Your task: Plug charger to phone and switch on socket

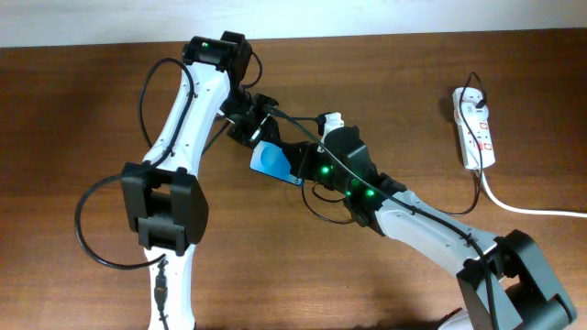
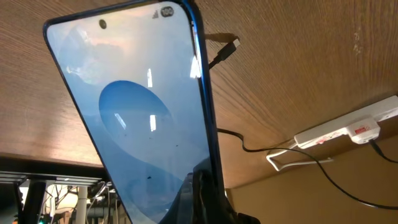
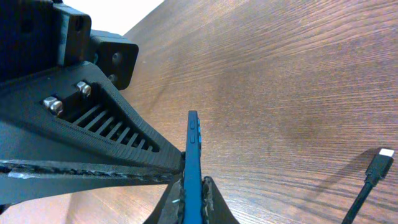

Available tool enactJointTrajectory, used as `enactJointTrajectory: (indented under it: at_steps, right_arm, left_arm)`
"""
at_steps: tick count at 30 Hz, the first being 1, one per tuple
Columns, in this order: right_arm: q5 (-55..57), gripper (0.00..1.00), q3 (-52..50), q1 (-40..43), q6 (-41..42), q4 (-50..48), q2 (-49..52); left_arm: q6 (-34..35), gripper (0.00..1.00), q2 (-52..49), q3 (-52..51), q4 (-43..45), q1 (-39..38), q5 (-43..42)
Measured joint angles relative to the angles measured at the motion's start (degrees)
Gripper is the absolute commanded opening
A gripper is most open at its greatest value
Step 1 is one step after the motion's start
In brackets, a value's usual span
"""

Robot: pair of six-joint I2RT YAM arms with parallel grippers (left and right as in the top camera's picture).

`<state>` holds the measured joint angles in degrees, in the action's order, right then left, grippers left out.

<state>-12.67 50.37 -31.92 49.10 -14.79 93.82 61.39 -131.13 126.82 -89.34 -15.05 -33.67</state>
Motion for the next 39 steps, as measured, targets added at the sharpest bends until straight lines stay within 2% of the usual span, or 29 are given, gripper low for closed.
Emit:
enactJointTrajectory:
  at_steps: [1,3,5,6,9,10,12,16,19,21,28,32,39]
  right_arm:
    - [0.2,0.04,0.0,0.2,0.0,-0.1,0.0]
    - [0.4,0.04,0.0,0.8,0.0,-0.1,0.0]
    - [0.4,0.04,0.0,2.2,0.2,0.1,0.0]
    - [0.5,0.04,0.0,3.9,0.4,0.3,0.0]
    - [0.9,0.04,0.0,7.4,0.7,0.7,-1.4]
    - [1.3,0.04,0.0,8.4,1.5,0.6,-2.4]
    - [2.1,0.04,0.0,9.5,4.6,-0.4,-4.3]
    - [3.7,0.04,0.0,9.5,13.1,-3.4,-4.8]
    - [5.4,0.04,0.0,11.0,19.2,-8.3,-4.8]
    - [5.7,0.04,0.0,11.8,22.1,-10.2,-4.8]
    - [6.4,0.04,0.0,13.1,29.6,-19.4,-4.7]
    - [6.4,0.04,0.1,12.9,34.3,-24.9,-2.3]
    - [10.1,0.04,0.3,8.9,36.5,-25.3,0.1]
  left_arm:
    - [0.0,0.02,0.0,0.0,0.0,0.0,0.0]
    - [-1.2,0.10,0.0,0.0,0.6,0.0,0.0]
    - [-4.2,0.51,0.0,0.0,1.6,0.1,0.0]
    - [-6.6,0.60,0.0,0.0,2.4,0.2,0.0]
    - [-13.9,0.58,0.0,0.0,4.3,0.9,0.0]
    - [-16.9,0.63,0.0,0.0,5.6,1.2,0.0]
    - [-24.0,0.65,0.0,0.0,8.9,1.5,0.1]
    - [-32.9,0.54,0.0,0.0,12.3,1.6,-0.9]
    - [-38.8,0.60,0.0,0.0,22.2,2.8,-10.4]
    - [-40.2,0.65,0.0,0.0,24.5,3.7,-15.4]
    - [-43.4,0.66,0.0,0.0,26.3,9.2,-33.4]
    - [-43.6,0.67,0.0,0.0,26.5,8.9,-42.1]
    - [-43.6,0.65,0.0,0.0,26.6,6.3,-44.5]
